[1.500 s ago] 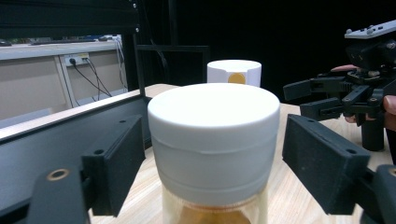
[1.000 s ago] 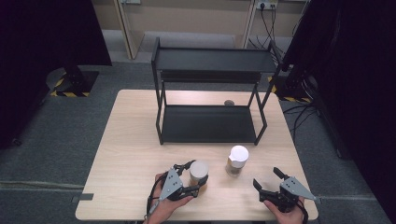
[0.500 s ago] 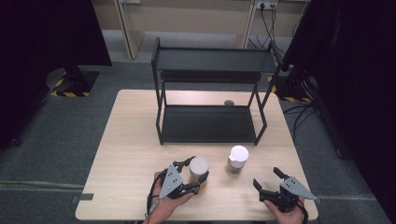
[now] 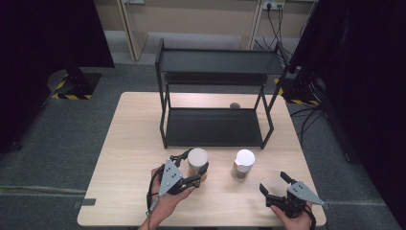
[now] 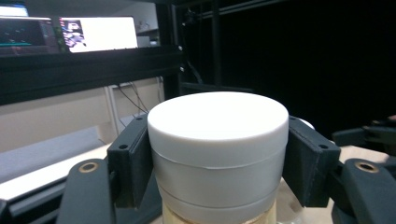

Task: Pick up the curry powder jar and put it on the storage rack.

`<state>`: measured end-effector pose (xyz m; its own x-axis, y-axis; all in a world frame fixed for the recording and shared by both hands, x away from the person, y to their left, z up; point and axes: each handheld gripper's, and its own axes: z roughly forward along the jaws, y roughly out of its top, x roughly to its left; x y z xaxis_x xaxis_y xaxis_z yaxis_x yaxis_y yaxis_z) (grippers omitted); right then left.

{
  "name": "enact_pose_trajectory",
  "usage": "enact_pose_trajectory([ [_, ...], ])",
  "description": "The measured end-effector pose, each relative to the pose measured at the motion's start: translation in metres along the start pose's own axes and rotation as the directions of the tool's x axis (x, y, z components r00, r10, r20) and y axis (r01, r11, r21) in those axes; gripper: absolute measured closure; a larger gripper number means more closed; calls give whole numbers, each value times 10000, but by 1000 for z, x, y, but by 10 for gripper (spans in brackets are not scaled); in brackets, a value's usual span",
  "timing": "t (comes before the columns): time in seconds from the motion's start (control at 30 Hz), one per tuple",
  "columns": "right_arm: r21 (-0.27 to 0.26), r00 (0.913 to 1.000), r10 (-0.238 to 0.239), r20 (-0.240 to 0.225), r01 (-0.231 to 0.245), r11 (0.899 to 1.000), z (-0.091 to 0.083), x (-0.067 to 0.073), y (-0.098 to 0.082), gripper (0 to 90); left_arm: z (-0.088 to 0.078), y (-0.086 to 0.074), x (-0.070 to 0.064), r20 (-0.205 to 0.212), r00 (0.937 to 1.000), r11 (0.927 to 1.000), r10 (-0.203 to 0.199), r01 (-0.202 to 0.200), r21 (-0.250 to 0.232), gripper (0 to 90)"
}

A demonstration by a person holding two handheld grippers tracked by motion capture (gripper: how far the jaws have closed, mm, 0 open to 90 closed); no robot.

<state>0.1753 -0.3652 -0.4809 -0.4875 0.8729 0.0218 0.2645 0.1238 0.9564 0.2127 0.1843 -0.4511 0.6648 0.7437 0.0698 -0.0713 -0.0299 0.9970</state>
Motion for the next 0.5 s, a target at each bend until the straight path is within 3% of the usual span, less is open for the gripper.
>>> enact_pose_trajectory([
  [0.5,-13,10000,15,-2,-15,10000,0,0,0,47,6,21,7,-933,9954,9987,208,-250,-443,333],
])
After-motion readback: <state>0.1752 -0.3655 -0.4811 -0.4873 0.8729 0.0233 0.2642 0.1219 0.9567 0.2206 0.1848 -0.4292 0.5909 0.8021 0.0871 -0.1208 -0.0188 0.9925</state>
